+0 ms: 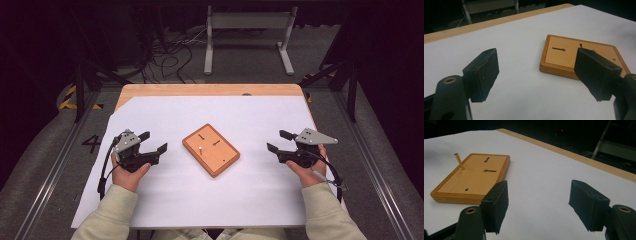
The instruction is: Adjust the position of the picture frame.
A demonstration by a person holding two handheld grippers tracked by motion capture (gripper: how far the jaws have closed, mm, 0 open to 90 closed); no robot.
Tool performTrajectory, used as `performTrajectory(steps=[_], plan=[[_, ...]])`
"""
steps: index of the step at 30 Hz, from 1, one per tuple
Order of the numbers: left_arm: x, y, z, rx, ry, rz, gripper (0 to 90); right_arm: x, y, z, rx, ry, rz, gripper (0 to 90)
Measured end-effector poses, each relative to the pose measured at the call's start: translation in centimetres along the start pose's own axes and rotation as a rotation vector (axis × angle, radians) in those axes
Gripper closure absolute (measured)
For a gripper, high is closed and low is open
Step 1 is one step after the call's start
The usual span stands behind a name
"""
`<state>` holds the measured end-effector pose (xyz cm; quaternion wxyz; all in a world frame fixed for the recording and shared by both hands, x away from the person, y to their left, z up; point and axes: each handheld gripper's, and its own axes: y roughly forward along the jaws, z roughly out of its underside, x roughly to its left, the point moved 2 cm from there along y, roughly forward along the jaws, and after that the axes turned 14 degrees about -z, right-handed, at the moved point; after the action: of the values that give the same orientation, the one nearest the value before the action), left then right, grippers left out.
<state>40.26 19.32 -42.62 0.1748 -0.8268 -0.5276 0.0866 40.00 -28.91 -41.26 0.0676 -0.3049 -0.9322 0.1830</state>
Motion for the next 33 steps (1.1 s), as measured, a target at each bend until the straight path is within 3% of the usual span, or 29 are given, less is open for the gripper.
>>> performTrajectory(steps=[11,33], plan=[[0.02,-0.04,-0.18,-0.014,0.013,0.009,20.0,0.01,-0.37,-0.23,-0.027,-0.015,0.001,31.6],[0.07,-0.14,-0.35,-0.012,0.02,0.002,21.7,0.09,-0.42,-0.27,-0.028,-0.019,0.005,30.2]])
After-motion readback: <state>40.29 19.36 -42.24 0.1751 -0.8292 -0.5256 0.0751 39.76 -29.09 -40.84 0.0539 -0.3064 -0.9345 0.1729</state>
